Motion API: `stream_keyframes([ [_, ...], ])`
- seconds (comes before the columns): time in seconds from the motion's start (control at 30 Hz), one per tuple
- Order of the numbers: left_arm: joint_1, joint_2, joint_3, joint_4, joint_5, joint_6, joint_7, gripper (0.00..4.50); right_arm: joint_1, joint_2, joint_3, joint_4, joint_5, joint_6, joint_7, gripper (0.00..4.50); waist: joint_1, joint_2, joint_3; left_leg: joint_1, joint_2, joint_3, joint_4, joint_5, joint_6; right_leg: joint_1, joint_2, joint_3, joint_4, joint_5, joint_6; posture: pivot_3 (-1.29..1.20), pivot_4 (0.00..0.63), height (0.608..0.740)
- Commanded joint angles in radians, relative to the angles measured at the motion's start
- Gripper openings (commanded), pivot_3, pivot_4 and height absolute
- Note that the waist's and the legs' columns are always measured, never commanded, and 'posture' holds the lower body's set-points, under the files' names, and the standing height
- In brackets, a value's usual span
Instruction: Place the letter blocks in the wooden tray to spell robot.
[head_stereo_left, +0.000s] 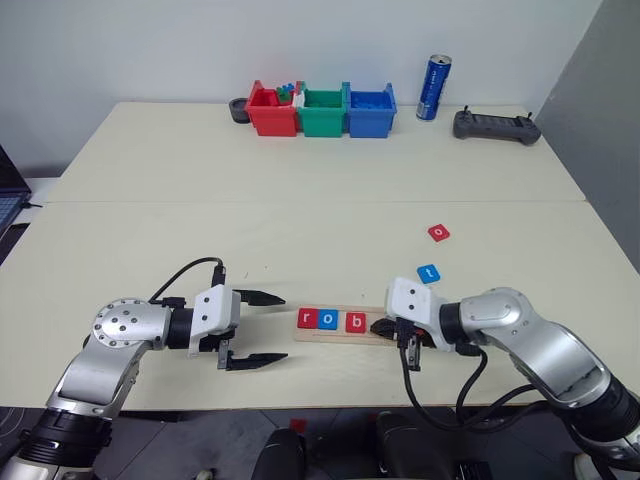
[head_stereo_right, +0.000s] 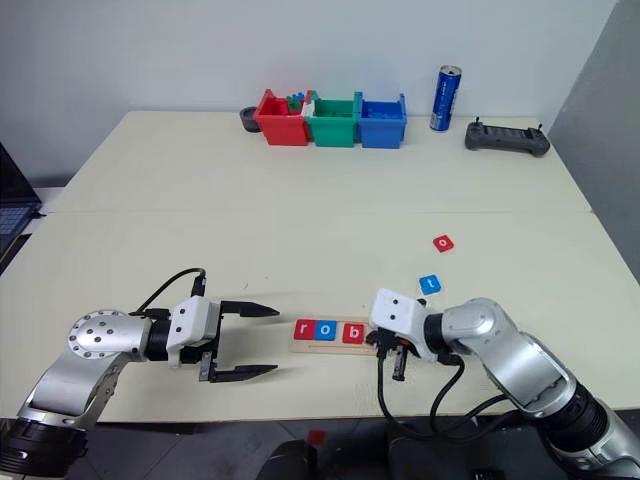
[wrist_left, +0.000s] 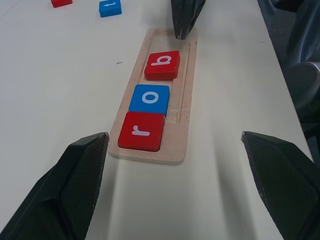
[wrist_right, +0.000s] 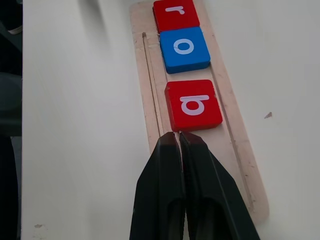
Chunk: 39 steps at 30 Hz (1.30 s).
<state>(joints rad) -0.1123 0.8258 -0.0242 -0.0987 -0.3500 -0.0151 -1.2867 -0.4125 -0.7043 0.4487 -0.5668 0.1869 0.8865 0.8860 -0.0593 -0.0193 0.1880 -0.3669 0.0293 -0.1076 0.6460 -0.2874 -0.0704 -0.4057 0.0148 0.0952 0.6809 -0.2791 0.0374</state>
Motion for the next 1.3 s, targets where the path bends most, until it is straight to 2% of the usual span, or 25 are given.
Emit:
stream_keyframes([
  [0.03,-0.011,0.007,0.018,-0.015,-0.006,-0.007,-0.001,4.5,-0.026,0.003,0.008,-0.016,0.009,0.013,0.003,0.05,0.001,0.0,0.0,0.0,0.0,0.0,0.0,0.0,0.0,0.0,0.0,0.0,0.0,0.0,0.0,0.0,0.15,0.74],
  [0.53,-0.012,0.013,0.021,-0.034,-0.009,0.005,0.004,4.5,-0.055,0.07,0.089,0.069,-0.043,-0.038,-0.033,0.05,0.001,0.0,0.0,0.0,0.0,0.0,0.0,0.0,0.0,0.0,0.0,0.0,0.0,0.0,0.0,0.0,0.15,0.74],
  [1.1,-0.01,0.008,0.02,0.001,0.0,-0.036,-0.009,4.5,-0.077,0.14,0.054,0.133,-0.042,-0.062,-0.048,0.05,0.0,0.0,0.0,0.0,0.0,0.0,0.0,0.0,0.0,0.0,0.0,0.0,0.0,0.0,0.0,0.0,0.15,0.74],
  [1.3,-0.008,0.005,0.025,0.018,-0.003,-0.051,-0.016,4.5,-0.087,0.113,0.023,0.088,-0.01,-0.047,-0.015,0.05,0.001,0.0,0.0,0.0,0.0,0.0,0.0,0.0,0.0,0.0,0.0,0.0,0.0,0.0,0.0,0.0,0.15,0.74],
])
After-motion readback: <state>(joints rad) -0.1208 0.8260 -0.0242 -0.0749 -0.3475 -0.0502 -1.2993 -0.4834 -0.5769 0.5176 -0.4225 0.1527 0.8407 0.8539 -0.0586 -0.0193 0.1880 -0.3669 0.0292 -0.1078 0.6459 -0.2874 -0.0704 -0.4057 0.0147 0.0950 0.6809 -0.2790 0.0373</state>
